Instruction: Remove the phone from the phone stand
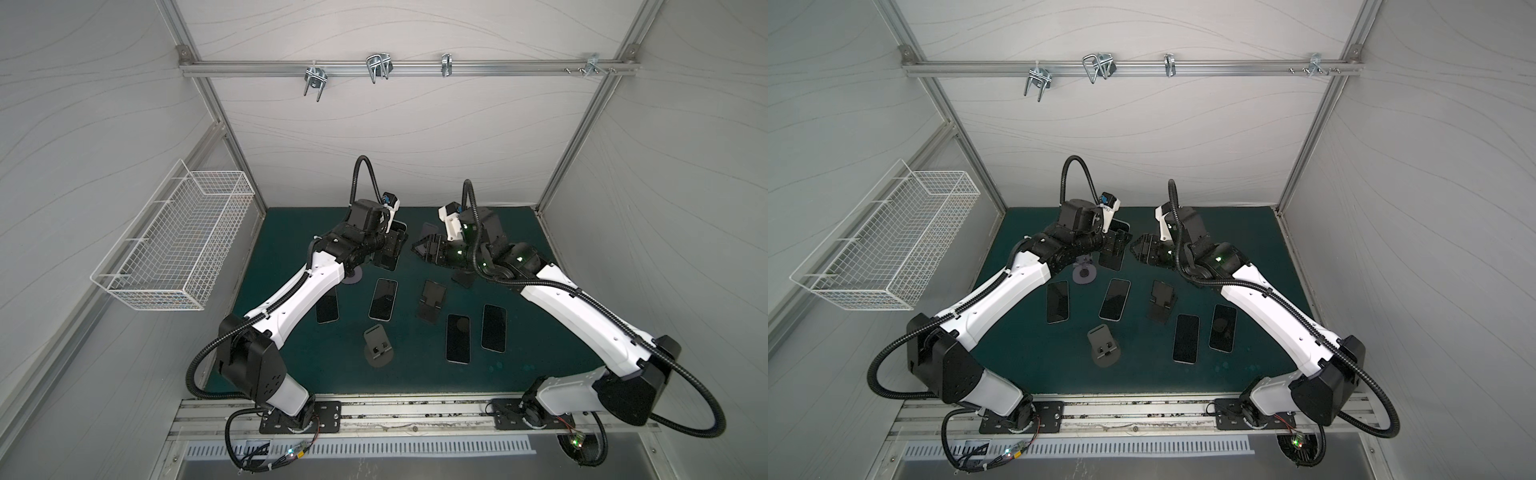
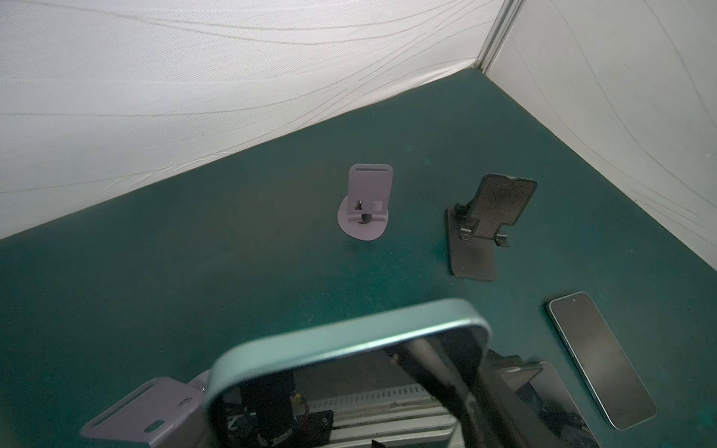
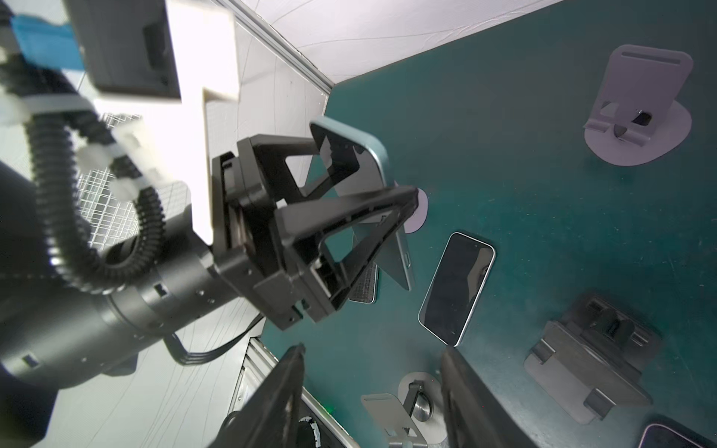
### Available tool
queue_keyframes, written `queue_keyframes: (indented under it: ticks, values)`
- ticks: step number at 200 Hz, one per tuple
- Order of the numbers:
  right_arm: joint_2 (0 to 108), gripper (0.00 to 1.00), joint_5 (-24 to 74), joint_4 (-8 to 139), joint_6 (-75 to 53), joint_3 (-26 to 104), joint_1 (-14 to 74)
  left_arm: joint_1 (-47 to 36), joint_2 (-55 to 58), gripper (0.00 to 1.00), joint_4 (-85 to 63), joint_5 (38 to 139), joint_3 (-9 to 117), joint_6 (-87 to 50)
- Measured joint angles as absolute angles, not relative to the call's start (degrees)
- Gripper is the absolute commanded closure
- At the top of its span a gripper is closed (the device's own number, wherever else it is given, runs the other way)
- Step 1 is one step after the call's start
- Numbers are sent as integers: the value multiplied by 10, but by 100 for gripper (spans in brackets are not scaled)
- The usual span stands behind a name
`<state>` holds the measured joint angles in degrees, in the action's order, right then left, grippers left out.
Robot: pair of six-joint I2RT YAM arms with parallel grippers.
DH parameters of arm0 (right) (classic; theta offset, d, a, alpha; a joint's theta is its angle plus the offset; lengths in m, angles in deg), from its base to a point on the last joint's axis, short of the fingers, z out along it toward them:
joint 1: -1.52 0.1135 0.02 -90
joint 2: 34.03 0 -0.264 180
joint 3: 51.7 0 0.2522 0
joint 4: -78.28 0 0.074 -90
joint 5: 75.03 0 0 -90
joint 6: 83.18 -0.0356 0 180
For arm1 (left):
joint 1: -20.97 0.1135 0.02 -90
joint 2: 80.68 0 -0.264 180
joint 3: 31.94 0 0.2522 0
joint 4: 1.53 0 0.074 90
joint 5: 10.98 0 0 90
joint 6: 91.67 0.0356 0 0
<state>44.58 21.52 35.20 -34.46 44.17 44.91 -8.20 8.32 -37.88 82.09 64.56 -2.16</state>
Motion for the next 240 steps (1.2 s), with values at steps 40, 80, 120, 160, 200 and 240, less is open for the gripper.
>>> queue_keyframes:
  ticks: [40, 80, 120, 160, 200, 240]
  values:
    - [446, 42, 218, 352, -336, 436, 438, -82, 122, 41, -378, 810, 675, -33]
    - [446, 42, 235, 352, -332, 434, 410, -80, 161, 41, -379, 809, 699, -39]
    - [457, 42, 254, 354, -327, 432, 387, -76, 185, 41, -377, 809, 715, -43]
    - [470, 42, 270, 357, -325, 430, 377, -68, 201, 41, -372, 801, 718, -54]
    - [476, 42, 279, 358, -323, 429, 373, -65, 214, 41, -367, 796, 718, -65]
    - [481, 42, 282, 360, -323, 429, 370, -62, 220, 42, -353, 794, 718, -75]
